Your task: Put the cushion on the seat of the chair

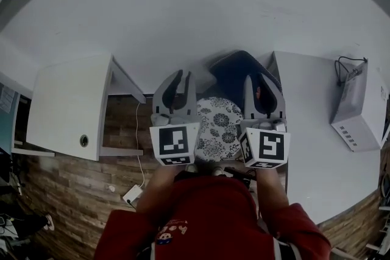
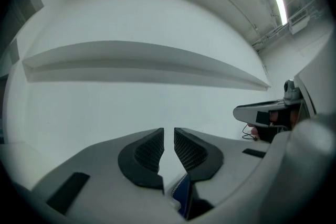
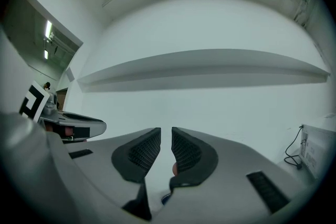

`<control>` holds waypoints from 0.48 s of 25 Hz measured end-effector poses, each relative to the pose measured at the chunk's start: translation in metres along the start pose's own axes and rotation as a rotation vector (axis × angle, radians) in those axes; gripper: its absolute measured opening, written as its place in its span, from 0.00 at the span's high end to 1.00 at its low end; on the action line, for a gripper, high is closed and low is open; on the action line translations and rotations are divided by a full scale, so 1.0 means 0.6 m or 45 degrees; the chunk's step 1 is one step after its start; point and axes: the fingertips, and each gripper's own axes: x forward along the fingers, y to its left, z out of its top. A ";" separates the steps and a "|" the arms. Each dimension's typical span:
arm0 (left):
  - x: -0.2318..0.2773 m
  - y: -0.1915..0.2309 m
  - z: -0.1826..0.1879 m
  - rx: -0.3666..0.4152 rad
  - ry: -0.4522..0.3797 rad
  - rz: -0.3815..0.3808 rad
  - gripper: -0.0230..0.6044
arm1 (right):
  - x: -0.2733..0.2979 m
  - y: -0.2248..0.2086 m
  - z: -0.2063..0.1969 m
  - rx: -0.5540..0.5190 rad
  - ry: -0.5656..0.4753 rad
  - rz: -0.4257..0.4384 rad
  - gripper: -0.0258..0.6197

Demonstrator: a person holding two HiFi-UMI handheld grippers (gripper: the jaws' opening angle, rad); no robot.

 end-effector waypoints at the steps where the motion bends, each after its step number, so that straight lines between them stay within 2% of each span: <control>1: 0.000 -0.001 0.000 0.006 -0.001 -0.002 0.85 | 0.000 0.000 0.000 0.000 -0.004 -0.002 0.85; 5: -0.002 -0.001 -0.011 -0.026 0.013 -0.044 0.90 | 0.002 0.010 -0.003 -0.019 0.010 0.010 0.91; 12: -0.014 0.003 -0.023 -0.034 0.030 -0.041 0.92 | -0.002 0.026 -0.012 -0.039 0.037 0.025 0.92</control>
